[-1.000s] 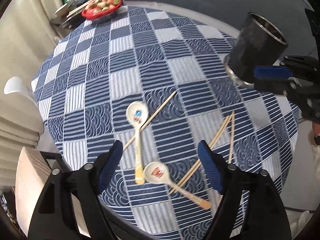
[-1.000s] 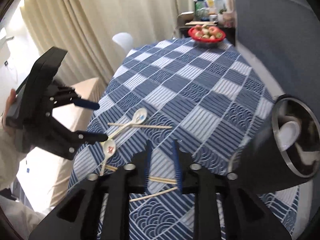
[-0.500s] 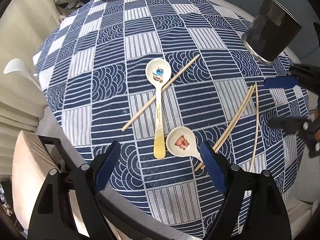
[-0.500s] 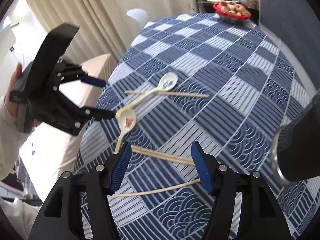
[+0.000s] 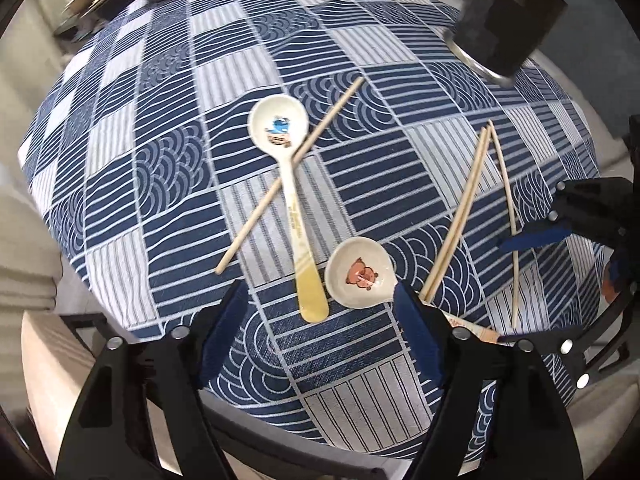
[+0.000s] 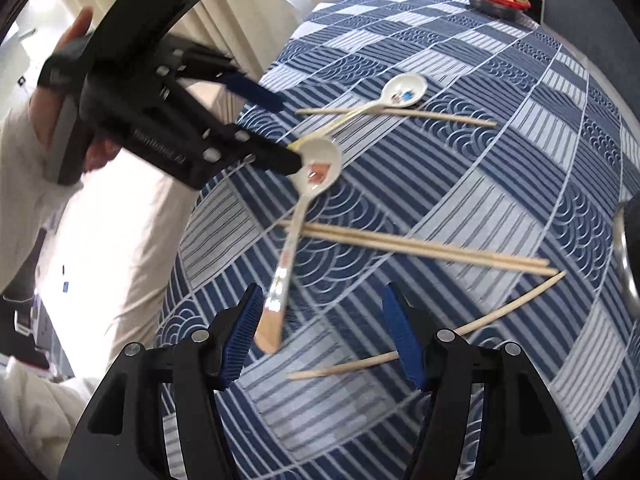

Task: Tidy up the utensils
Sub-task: 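Grasp the cartoon spoon handle with the right tool, lift it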

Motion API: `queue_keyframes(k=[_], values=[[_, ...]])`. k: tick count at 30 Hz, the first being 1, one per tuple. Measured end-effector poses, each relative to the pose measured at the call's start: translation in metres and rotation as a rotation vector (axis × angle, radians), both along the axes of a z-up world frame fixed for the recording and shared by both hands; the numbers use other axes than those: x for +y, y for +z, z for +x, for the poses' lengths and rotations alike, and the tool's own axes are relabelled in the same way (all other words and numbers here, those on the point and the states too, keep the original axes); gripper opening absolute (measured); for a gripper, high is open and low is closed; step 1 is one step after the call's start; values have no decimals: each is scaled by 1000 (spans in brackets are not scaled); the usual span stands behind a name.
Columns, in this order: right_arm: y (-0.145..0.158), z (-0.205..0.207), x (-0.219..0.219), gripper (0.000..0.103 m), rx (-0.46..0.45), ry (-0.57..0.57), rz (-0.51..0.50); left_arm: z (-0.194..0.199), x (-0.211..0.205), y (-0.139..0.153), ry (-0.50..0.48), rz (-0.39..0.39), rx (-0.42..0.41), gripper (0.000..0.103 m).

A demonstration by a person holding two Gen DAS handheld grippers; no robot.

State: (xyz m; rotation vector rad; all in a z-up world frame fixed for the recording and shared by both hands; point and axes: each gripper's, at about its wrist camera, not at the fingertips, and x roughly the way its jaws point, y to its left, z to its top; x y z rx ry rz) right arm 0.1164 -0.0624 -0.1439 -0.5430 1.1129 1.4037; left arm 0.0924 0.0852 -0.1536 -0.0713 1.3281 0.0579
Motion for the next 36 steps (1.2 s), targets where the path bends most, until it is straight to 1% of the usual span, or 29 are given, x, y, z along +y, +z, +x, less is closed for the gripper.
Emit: queue_keyframes(k=[1, 3, 4, 7, 8, 9, 10, 11, 12, 13, 14, 15, 16, 24, 31, 36], values=[[-2, -5, 1, 58, -10, 0, -7, 1, 0, 0, -15, 2, 0, 73], [-4, -13, 5, 58, -31, -3, -13, 4, 1, -1, -30, -25, -2, 68], [-5, -17, 7, 58, -38, -7, -14, 6, 1, -2, -37, -35, 0, 67], [-7, -24, 11, 58, -60, -20, -23, 10, -1, -5, -83, -41, 4, 59], [-9, -25, 12, 58, -69, -24, -30, 11, -2, -6, -105, -40, 9, 53], [-8, -27, 12, 55, -80, -29, -25, 12, -3, -7, -117, -39, 13, 45], [-8, -27, 14, 49, -84, -39, -26, 13, -4, -9, -134, -42, 21, 43], [-8, -27, 16, 43, -92, -50, -27, 14, -5, -10, -150, -42, 26, 36], [-8, -27, 18, 30, -99, -53, -29, 14, -7, -11, -160, -40, 27, 30], [-8, -28, 19, 23, -113, -52, -33, 14, -8, -11, -174, -34, 25, 28], [-9, -30, 20, 20, -142, -47, -40, 14, -9, -11, -184, -44, 29, 19], [-9, -32, 22, 14, -164, -43, -46, 15, -9, -13, -189, -47, 36, 12], [-9, -33, 23, 10, -182, -38, -51, 17, -9, -15, -193, -49, 42, 11], [-9, -27, 26, 10, -178, -55, -68, 19, -8, -10, -207, -64, 32, 9], [9, -20, 27, 10, -162, -92, -41, 15, -1, 10, -191, -57, -15, 9], [25, -14, 26, 10, -184, -106, -29, 14, 3, 35, -193, -45, -65, 8]])
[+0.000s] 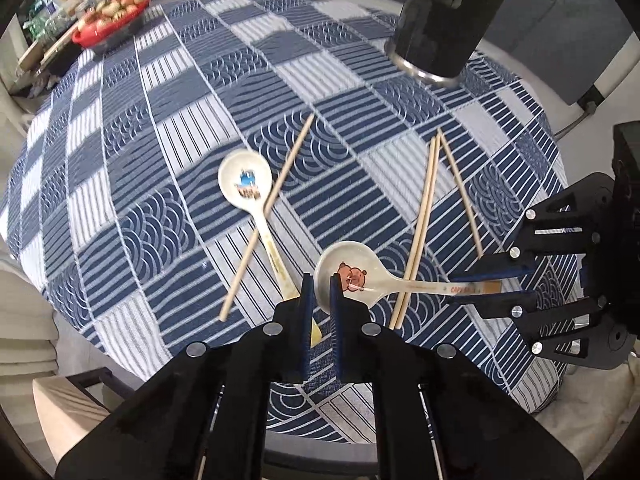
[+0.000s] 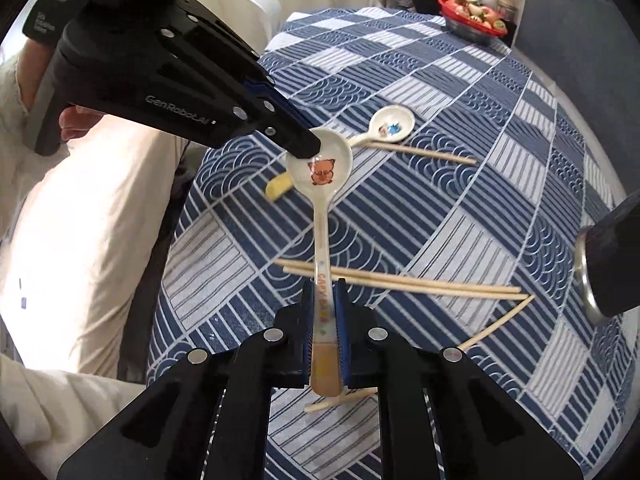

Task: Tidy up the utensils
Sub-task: 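Grasp the cartoon spoon handle with the right tool, lift it, then carry the pink-handled cartoon spoon with the right tool over the black holder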

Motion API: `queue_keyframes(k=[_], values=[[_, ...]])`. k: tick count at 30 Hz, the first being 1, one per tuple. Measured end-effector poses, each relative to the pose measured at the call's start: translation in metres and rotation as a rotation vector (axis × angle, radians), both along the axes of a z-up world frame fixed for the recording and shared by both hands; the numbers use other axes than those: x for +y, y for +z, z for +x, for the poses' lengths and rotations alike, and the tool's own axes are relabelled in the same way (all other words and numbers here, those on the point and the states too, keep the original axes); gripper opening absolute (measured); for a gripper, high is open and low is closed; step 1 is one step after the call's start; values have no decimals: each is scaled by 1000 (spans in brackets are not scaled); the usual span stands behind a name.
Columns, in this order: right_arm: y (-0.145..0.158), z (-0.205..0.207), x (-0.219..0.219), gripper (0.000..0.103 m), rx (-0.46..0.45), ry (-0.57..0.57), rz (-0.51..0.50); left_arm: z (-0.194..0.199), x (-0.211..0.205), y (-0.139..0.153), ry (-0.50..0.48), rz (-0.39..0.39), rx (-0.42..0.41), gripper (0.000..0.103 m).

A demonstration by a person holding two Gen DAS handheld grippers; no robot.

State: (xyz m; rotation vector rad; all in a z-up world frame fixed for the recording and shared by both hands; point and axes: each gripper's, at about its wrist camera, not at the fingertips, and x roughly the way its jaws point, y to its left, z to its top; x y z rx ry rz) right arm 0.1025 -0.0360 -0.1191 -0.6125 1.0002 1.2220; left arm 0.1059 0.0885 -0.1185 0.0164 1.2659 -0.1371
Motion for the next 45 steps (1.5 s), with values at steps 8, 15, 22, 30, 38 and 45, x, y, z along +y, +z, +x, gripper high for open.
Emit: queue_keyframes(k=[8, 15, 22, 30, 38, 45], values=[[28, 13, -3, 10, -39, 3, 27, 5, -5, 40, 9, 12, -77, 7], [50, 27, -9, 10, -47, 30, 69, 11, -13, 76, 54, 58, -131, 6], [78, 49, -21, 10, -81, 78, 108, 24, -33, 120, 101, 100, -192, 5], [113, 76, -29, 10, -147, 144, 192, 38, -51, 168, 176, 193, -236, 5], [142, 104, -45, 10, -192, 171, 281, 57, -80, 210, 168, 286, -264, 5], [157, 141, -62, 10, -215, 133, 315, 91, -112, 236, 129, 329, -310, 5]])
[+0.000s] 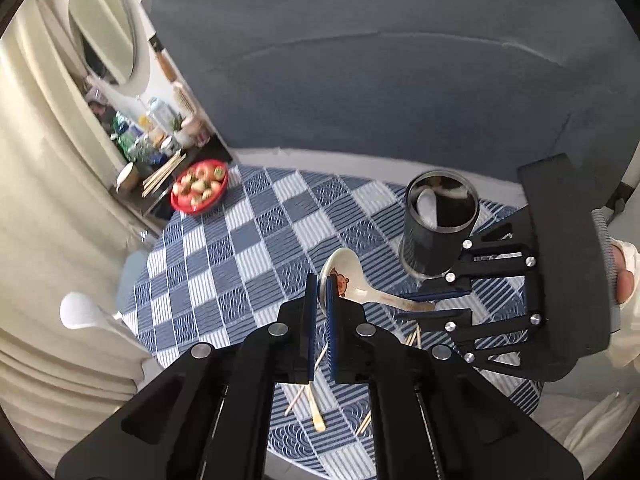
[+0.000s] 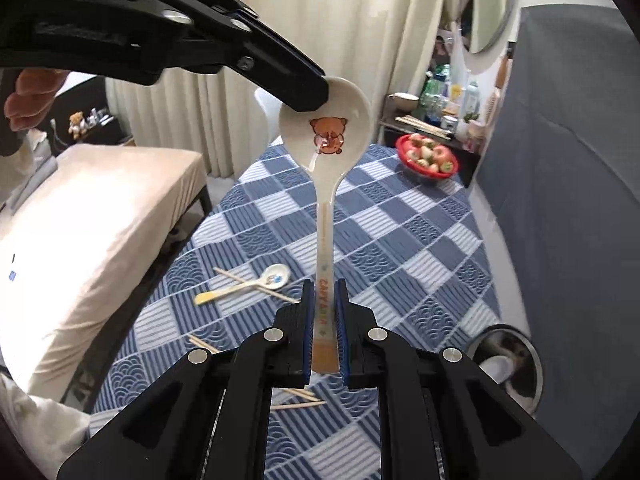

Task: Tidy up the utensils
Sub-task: 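Carry the pink-handled cartoon spoon with the right tool over the black holder, then lower the spoon into the black holder and open the right tool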

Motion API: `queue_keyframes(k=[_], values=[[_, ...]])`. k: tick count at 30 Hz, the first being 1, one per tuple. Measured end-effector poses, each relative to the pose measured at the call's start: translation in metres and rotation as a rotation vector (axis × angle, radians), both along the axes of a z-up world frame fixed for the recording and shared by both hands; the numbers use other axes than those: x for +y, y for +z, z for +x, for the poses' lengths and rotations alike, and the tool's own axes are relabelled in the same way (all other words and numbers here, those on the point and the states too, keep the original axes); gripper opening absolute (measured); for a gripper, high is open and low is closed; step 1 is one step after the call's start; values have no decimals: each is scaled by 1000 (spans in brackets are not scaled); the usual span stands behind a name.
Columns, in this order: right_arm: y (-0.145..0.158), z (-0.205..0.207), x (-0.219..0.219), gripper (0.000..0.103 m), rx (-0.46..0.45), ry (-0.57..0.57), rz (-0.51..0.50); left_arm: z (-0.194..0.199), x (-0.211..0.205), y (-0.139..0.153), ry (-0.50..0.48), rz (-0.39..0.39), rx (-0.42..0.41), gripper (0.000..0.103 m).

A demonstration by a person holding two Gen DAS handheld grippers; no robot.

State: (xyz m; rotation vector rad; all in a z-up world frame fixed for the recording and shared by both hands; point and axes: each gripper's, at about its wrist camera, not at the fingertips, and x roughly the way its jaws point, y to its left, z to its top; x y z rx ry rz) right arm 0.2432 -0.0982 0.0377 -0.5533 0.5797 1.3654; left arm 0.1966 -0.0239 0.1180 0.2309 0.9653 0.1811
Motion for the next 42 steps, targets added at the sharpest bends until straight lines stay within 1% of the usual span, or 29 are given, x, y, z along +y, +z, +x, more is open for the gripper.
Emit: queue_keyframes(k=[7, 10, 12, 20, 24, 28, 31, 37, 39, 42], values=[[11, 40, -24, 10, -8, -56, 34, 32, -24, 13, -42, 15, -20, 5], [13, 52, -31, 10, -6, -72, 50, 45, -34, 17, -63, 35, -28, 5], [15, 60, -35, 10, -9, -85, 58, 54, -42, 18, -72, 60, -29, 5], [12, 87, -48, 10, 2, -130, 75, 81, -63, 21, -103, 81, -13, 5], [4, 102, -51, 10, 31, -144, 82, 96, -71, 13, -113, 101, 13, 6], [-10, 113, -53, 10, 78, -159, 91, 107, -72, 4, -116, 89, 36, 6], [-21, 119, -52, 10, 97, -165, 76, 115, -74, -8, -115, 87, 56, 6], [-44, 129, -51, 11, 132, -162, 33, 130, -67, -32, -93, 24, 94, 6], [-51, 132, -51, 11, 142, -159, 22, 134, -67, -40, -95, 16, 107, 6], [-60, 137, -49, 11, 156, -164, -1, 142, -61, -49, -72, -5, 124, 6]])
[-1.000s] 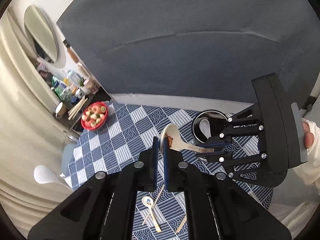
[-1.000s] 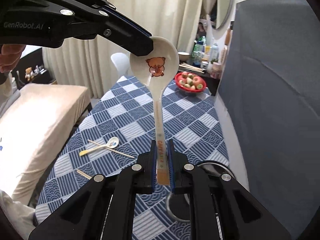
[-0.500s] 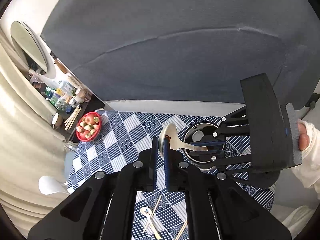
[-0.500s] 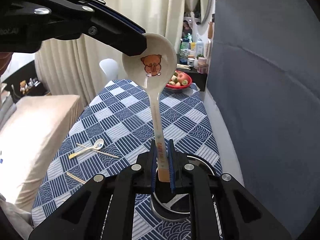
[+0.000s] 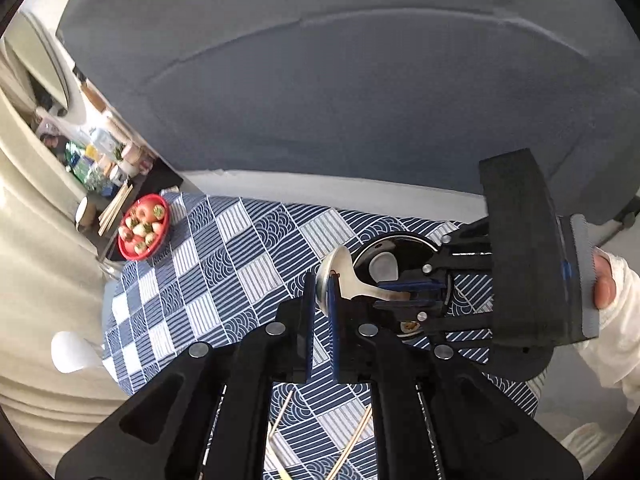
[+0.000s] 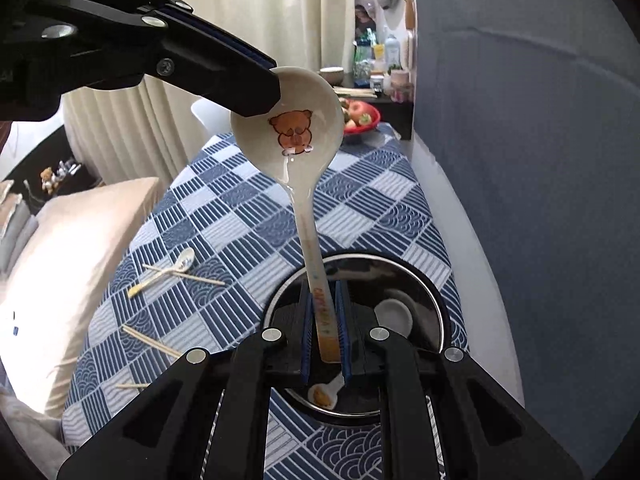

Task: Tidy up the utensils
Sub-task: 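Lower the spoon into the black holder and open the right tool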

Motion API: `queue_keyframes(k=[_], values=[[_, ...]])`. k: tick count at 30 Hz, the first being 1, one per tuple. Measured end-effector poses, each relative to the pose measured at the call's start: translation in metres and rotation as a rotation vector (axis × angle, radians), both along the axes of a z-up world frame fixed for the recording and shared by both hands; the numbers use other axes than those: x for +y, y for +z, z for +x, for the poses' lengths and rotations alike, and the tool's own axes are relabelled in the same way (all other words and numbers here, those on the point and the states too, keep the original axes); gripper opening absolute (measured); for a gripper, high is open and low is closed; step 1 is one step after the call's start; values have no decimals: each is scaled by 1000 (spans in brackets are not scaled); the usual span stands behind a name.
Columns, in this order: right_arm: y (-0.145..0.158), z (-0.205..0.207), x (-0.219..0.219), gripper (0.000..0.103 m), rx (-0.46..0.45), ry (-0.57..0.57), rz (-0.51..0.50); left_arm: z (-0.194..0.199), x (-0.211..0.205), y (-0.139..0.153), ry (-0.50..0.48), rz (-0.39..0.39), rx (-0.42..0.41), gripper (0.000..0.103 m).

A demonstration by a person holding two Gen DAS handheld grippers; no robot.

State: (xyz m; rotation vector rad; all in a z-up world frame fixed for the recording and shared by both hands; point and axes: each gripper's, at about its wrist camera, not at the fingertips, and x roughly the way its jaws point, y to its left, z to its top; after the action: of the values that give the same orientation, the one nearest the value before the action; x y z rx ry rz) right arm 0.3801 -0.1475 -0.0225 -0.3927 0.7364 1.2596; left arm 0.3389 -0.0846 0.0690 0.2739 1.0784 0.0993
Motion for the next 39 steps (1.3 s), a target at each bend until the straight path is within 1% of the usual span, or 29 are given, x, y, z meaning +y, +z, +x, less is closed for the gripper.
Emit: queue_keyframes(k=[2, 6, 9, 11, 13, 16, 18, 22, 23, 24, 25, 26, 27, 28, 29, 30, 31, 32, 34, 35, 36, 39], values=[[-6, 2, 2, 11, 2, 4, -30, 6, 4, -7, 9, -19, 20, 6], [-13, 9, 6, 11, 23, 7, -75, 13, 10, -19, 24, -29, 50, 6], [-19, 12, 10, 11, 31, 19, -125, 16, 12, -29, 31, -42, 67, 6], [-22, 15, 12, 11, 60, 28, -149, 18, 13, -33, 38, -43, 73, 6], [-23, 18, 12, 12, 63, 26, -167, 19, 15, -36, 44, -51, 75, 6], [-24, 19, 14, 12, 48, 35, -194, 18, 13, -40, 53, -41, 64, 6], [-25, 17, 17, 12, 25, 37, -214, 18, 16, -42, 59, -53, 67, 6], [-26, 17, 17, 13, 9, 33, -222, 15, 21, -43, 60, -81, 65, 6], [-26, 16, 16, 13, 4, 32, -219, 13, 21, -43, 51, -81, 54, 10], [-25, 16, 16, 13, -2, 29, -213, 12, 21, -43, 47, -78, 46, 24], [-24, 15, 14, 15, -13, 26, -206, 10, 21, -42, 48, -82, 35, 34], [-23, 14, 13, 19, -20, 25, -206, 8, 21, -41, 46, -89, 26, 53], [-21, 13, 12, 31, -27, 23, -204, 5, 22, -40, 47, -89, 9, 63], [-19, 13, 10, 48, -41, 11, -197, 2, 23, -39, 52, -90, -4, 64], [-15, 12, 7, 52, -40, 11, -182, 0, 25, -38, 53, -97, -9, 68], [-12, 11, 5, 59, -45, 7, -172, -3, 27, -36, 62, -100, -17, 80], [-9, 10, 2, 69, -59, -1, -161, -5, 29, -35, 70, -91, -28, 85], [-7, 9, 0, 73, -67, -5, -156, -9, 31, -32, 78, -80, -47, 89], [0, 4, -4, 78, -88, -2, -137, -16, 38, -28, 97, -99, -67, 91], [3, 2, -6, 80, -94, -2, -128, -20, 41, -27, 104, -109, -72, 96], [6, 0, -7, 84, -96, -1, -120, -24, 45, -26, 111, -115, -78, 97], [13, -4, -10, 85, -92, 0, -97, -37, 54, -29, 136, -107, -69, 97]])
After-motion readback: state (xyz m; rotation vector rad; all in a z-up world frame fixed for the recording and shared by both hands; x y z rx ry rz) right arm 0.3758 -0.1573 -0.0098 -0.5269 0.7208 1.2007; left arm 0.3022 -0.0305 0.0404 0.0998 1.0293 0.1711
